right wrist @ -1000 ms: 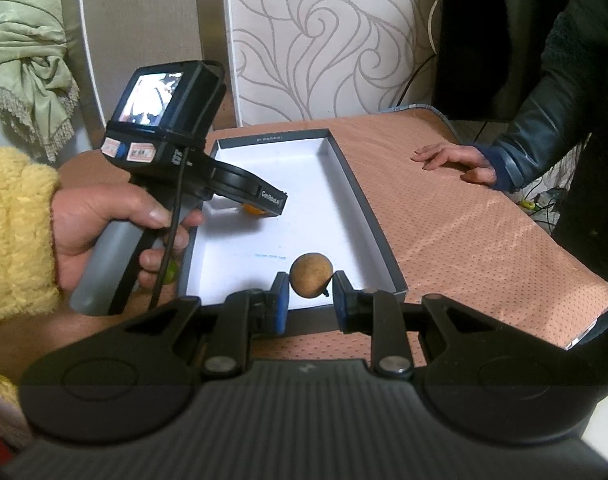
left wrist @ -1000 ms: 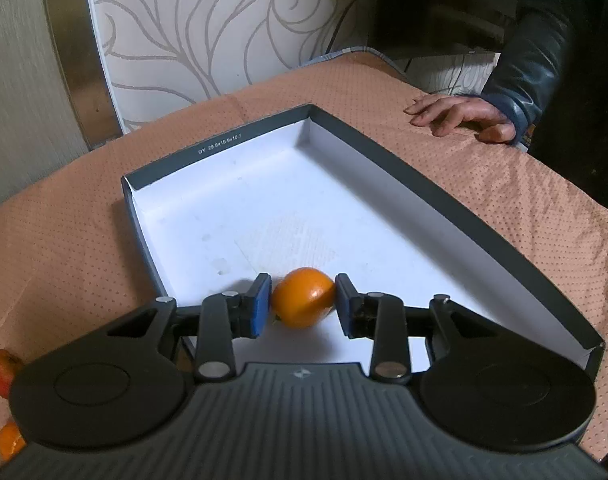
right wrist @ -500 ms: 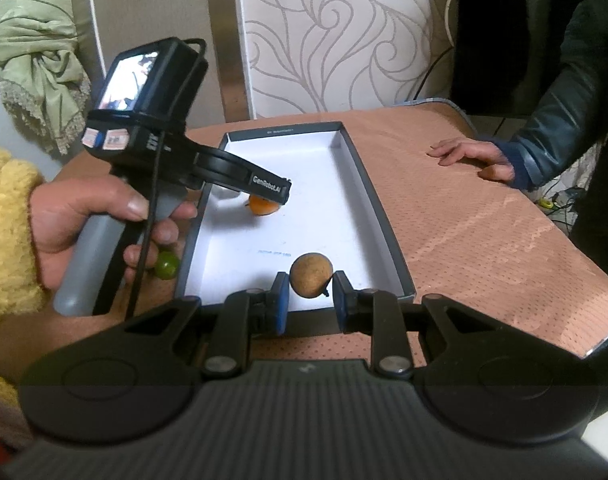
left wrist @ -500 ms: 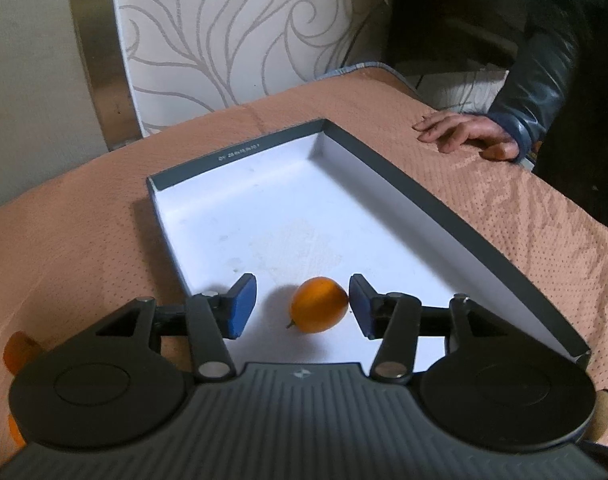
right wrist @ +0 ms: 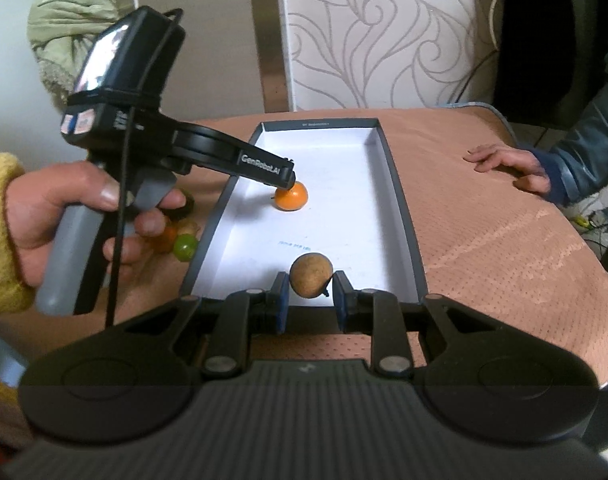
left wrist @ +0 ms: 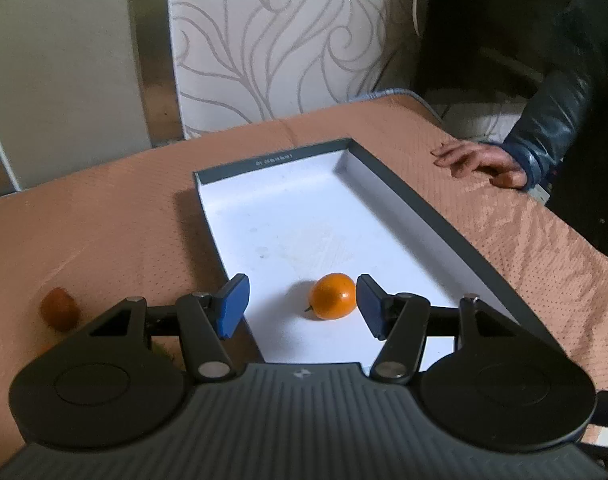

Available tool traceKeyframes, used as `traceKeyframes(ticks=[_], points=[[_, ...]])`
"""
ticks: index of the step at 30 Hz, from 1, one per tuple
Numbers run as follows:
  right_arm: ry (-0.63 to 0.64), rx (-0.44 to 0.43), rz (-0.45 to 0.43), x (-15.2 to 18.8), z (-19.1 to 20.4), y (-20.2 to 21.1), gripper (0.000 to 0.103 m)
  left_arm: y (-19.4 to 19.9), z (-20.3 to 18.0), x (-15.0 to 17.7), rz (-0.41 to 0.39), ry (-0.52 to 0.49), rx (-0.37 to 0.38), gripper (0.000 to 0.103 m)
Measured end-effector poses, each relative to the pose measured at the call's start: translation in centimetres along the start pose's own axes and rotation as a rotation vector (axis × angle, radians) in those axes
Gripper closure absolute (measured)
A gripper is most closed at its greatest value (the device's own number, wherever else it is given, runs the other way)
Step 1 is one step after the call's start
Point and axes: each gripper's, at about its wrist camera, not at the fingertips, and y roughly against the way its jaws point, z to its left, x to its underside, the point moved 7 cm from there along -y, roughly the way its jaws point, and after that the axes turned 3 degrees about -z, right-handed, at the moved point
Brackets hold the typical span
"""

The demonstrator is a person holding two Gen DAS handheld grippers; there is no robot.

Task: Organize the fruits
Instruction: 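Withdraw the left tool toward the fruit pile while the right gripper holds the kiwi over the box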

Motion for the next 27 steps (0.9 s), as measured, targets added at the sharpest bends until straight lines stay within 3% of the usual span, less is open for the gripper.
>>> traceKeyframes(ticks=[16, 27], points=[[0.001, -0.075, 0.007, -1.5, -3.1, -1.9, 0.077, 5.7, -0.1, 1.9, -0.041, 0.086, -0.1, 0.038], [-0.041, -0.014, 0.042, -1.5, -2.6, -4.9, 0.077, 8.0, 1.5, 2.8, -0.031, 0.061, -0.061, 0.038]])
